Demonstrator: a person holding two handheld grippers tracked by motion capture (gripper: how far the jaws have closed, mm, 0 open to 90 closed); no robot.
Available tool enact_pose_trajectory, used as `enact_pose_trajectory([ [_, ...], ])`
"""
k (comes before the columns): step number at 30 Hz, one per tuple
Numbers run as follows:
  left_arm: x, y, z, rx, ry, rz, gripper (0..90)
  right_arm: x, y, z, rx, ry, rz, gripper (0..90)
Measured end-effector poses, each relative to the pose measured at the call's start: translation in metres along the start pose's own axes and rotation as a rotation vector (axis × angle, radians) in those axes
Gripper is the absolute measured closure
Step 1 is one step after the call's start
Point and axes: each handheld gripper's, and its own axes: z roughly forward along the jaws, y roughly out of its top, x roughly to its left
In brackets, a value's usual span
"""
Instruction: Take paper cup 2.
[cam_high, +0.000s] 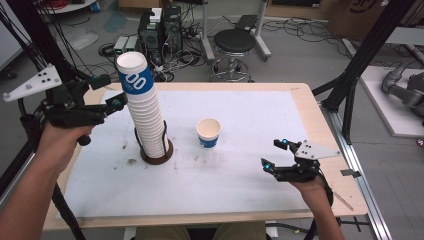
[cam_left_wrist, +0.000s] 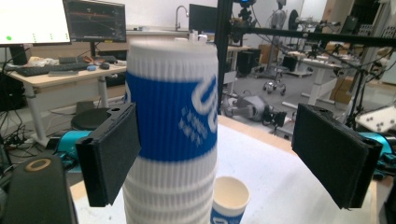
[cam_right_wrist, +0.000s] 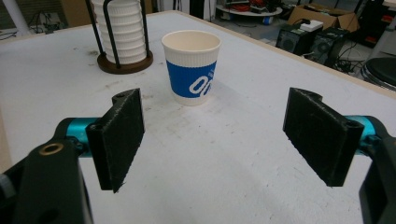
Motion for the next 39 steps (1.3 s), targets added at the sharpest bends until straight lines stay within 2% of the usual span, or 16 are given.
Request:
enact_pose_trajectory([
  [5, 0.006, 0.010, 0.011, 0.029, 0.009, 0.011, 15.7, 0.000, 0.000, -0.001, 0.000, 0.002, 0.001, 21.1],
  [12, 0.012, 0.013, 0.028, 0.085, 0.026, 0.007, 15.8, -0.002, -0.001, -0.002, -0.003, 0.000, 0.001, 21.1],
  [18, 0.015, 0.021, 0.044, 0.110, 0.042, -0.006, 16.0, 0.000, 0.000, -0.001, -0.001, 0.004, -0.001, 21.1],
  [21, 0.017, 0.021, 0.049, 0.113, 0.045, -0.020, 16.8, 0.000, -0.001, -0.001, 0.000, 0.003, 0.001, 21.1],
  [25, 0.018, 0.020, 0.052, 0.104, 0.042, -0.018, 21.9, -0.001, -0.001, -0.003, -0.003, 0.000, 0.003, 21.2],
  [27, 0.017, 0.020, 0.052, 0.100, 0.037, -0.003, 26.4, -0.001, -0.001, -0.004, -0.004, -0.001, 0.002, 21.1],
  [39, 0.016, 0.021, 0.053, 0.103, 0.042, 0.019, 27.9, -0.001, 0.000, -0.004, -0.006, 0.001, 0.004, 21.1],
])
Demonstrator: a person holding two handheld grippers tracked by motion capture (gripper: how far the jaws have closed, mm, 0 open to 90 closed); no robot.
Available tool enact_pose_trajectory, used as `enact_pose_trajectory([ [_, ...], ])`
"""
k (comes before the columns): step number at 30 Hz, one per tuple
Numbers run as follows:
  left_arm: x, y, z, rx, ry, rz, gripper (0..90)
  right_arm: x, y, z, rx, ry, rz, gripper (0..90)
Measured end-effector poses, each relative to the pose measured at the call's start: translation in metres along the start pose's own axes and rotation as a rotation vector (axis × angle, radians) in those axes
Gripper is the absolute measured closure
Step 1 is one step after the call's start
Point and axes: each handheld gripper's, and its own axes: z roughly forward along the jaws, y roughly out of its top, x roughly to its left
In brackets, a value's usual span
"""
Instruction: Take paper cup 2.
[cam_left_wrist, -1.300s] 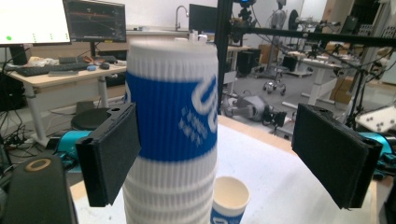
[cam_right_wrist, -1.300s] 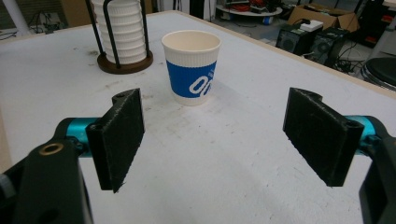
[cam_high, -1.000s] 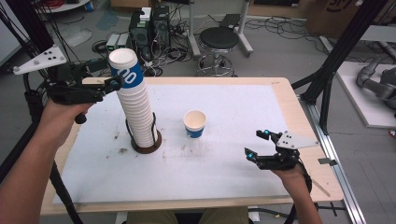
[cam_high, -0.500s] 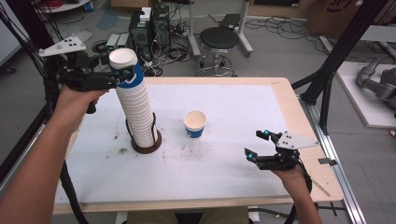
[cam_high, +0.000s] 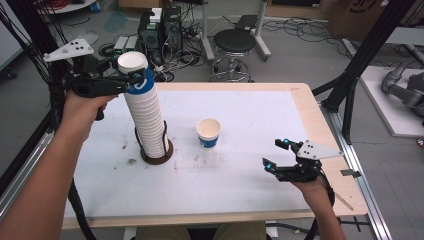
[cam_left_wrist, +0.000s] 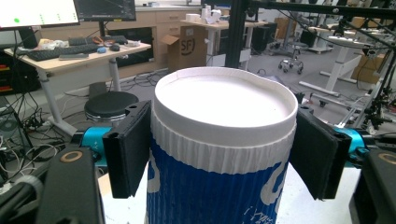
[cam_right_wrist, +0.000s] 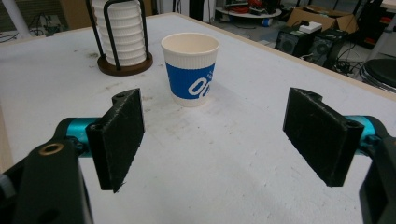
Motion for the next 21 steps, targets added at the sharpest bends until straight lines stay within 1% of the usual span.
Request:
enact_pose_trajectory([
  [3, 0.000, 0.001, 0.001, 0.001, -0.001, 0.000, 28.0, 0.000, 0.000, 0.000, 0.000, 0.000, 0.000, 21.1],
  [7, -0.002, 0.007, -0.001, -0.029, -0.003, 0.002, 28.5, 0.000, 0.000, 0.000, 0.000, 0.000, 0.001, 21.2],
  [10, -0.002, 0.014, -0.003, -0.036, -0.002, 0.004, 28.5, 0.001, 0.001, 0.000, 0.000, 0.002, 0.001, 21.2],
  [12, -0.002, 0.017, -0.005, -0.051, -0.003, 0.000, 28.5, 0.001, 0.001, 0.000, -0.001, 0.003, 0.003, 21.2],
  [14, -0.002, 0.019, -0.006, -0.066, -0.003, -0.007, 28.5, 0.001, 0.000, 0.000, -0.002, 0.003, -0.001, 21.2],
  [16, -0.002, 0.021, -0.007, -0.070, -0.006, -0.009, 28.6, 0.001, 0.000, 0.000, 0.001, 0.003, -0.001, 21.2],
  [19, -0.003, 0.024, -0.009, -0.078, -0.005, -0.002, 28.7, 0.001, 0.000, 0.000, 0.001, 0.004, 0.000, 21.1],
  [21, -0.004, 0.027, -0.012, -0.094, -0.006, -0.001, 28.8, 0.001, 0.000, 0.000, -0.001, 0.004, 0.002, 21.1],
])
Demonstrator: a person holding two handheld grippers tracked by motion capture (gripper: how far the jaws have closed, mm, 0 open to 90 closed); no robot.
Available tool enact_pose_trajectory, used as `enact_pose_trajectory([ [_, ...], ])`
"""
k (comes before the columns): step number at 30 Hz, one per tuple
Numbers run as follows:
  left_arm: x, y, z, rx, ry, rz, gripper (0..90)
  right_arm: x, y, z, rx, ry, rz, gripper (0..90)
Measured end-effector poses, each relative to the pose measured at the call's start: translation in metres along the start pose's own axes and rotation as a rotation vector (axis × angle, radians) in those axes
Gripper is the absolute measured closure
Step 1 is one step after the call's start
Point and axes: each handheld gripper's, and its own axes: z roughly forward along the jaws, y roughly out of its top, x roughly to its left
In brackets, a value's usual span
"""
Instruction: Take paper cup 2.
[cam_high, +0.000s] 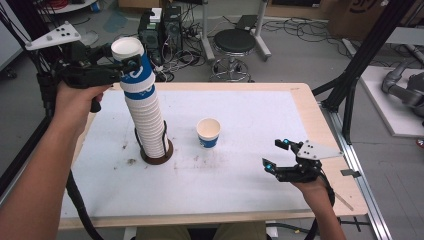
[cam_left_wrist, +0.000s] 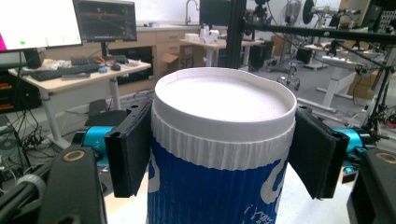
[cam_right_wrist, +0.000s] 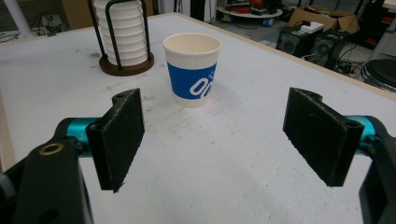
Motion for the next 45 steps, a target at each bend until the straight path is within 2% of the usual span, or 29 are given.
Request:
enact_pose_trajectory([
  [6, -0.004, 0.011, -0.006, -0.021, -0.002, 0.019, 28.8, 0.000, 0.000, 0.001, 0.005, 0.001, 0.002, 21.1],
  [30, -0.008, 0.039, -0.035, -0.100, 0.010, 0.041, 29.1, 0.001, 0.000, 0.002, 0.007, 0.007, -0.002, 21.2],
  [38, 0.001, 0.031, -0.055, -0.102, 0.045, 0.034, 29.0, 0.001, -0.001, 0.001, 0.004, 0.008, -0.002, 21.1],
  [45, 0.014, 0.014, -0.080, -0.107, 0.087, 0.016, 29.1, 0.001, -0.001, 0.002, 0.009, 0.007, 0.001, 21.2],
])
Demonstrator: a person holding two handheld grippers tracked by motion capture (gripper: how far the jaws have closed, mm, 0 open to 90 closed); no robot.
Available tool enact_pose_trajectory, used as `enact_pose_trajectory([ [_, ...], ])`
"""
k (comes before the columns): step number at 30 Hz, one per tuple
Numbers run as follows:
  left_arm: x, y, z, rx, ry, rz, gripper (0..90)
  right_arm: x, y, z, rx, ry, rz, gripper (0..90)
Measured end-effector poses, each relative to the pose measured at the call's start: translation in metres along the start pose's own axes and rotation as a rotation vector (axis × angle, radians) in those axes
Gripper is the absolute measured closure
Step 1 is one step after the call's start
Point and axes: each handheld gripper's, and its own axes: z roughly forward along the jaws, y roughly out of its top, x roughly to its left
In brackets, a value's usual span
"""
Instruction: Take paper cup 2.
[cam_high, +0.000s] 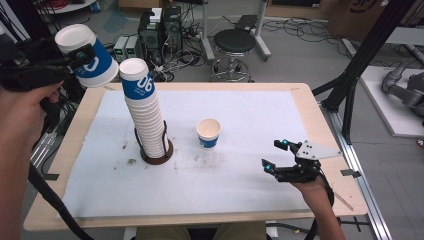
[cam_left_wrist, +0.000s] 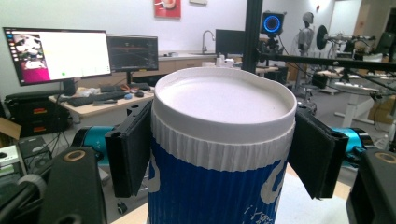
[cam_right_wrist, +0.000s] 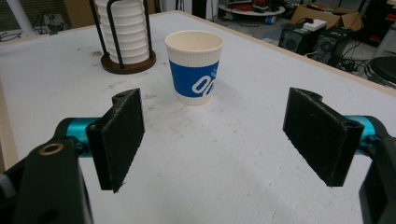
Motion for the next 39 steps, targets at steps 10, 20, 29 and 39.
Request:
enact_pose_trajectory([
  [10, 0.011, -0.030, -0.031, 0.019, 0.029, -0.017, 29.1, 0.001, 0.000, 0.003, 0.005, 0.005, -0.003, 21.2],
  [20, 0.007, -0.086, -0.046, 0.038, 0.019, -0.009, 29.1, 0.000, -0.001, 0.002, 0.003, 0.000, 0.002, 21.1],
  [29, 0.000, -0.124, -0.050, 0.052, -0.021, -0.024, 29.0, -0.001, -0.002, 0.006, 0.013, -0.002, 0.002, 21.2],
  [39, -0.016, -0.154, -0.046, 0.085, -0.071, -0.007, 29.0, -0.001, 0.000, 0.014, 0.013, -0.002, 0.009, 21.2],
])
